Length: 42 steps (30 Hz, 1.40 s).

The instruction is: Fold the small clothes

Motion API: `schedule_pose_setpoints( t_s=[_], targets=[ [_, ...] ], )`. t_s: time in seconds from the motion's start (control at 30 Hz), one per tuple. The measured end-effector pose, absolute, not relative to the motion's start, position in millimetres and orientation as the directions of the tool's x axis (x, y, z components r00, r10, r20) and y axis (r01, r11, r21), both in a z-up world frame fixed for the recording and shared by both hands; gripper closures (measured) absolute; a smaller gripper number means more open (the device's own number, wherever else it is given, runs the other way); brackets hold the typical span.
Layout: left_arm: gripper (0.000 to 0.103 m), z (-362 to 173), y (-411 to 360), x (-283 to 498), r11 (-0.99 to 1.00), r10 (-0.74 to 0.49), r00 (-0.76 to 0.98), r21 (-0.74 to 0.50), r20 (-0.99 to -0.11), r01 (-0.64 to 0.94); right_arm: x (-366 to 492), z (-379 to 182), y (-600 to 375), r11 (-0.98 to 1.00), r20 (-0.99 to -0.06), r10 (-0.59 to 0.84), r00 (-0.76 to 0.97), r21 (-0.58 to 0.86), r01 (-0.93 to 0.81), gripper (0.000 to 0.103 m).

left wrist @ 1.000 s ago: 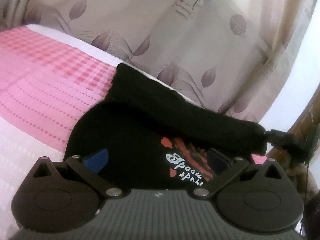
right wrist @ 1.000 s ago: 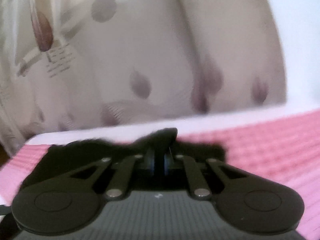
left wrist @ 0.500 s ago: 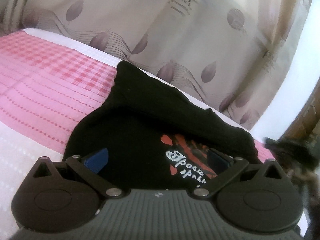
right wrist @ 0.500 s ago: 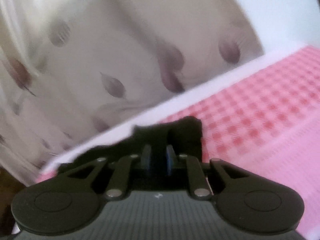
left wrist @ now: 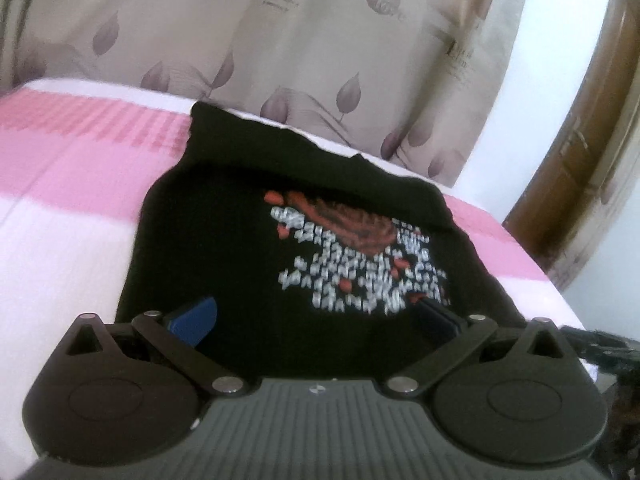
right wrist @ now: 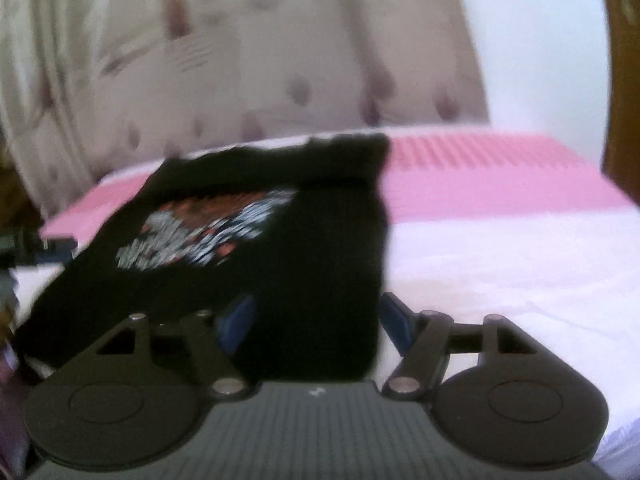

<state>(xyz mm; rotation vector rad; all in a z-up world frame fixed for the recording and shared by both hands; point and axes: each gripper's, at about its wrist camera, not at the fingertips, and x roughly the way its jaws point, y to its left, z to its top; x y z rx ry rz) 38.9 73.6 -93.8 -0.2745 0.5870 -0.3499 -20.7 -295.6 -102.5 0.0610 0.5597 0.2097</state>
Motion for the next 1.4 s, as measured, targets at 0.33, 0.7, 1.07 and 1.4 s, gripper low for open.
schedule_pose_setpoints(
  t_s=[0.33, 0.7, 1.07, 1.4],
  targets=[
    [0.000, -103, 111, -1, 0.929, -0.318, 0.794, -0.336, -0.519, 0.152, -78, -113, -302, 0.988, -0.535, 0.087, 0.840, 0.153, -0.004, 0.089],
    [0.000, -108, 157, -44, 0.946, -0.245, 0.830, -0.311, -0.502, 0.091, -154, -135, -384, 0.818, -0.499, 0.104, 0.860, 0.535, 0.211, 0.079],
    [0.001, -112, 168, -21, 0.887, -0.409, 0.754, -0.418, -0.515, 0.196, -88, -149, -359, 0.825, -0.505, 0.244, 0.828, 0.556, 0.096, 0.011],
    [0.080, -111, 135, -30, 0.894, -0.432, 0.680, -0.384, -0.593, 0.233, -105, -154, -357, 0.836, -0.525, 0.236, 0.818, 0.539, 0.105, 0.087]
  ],
)
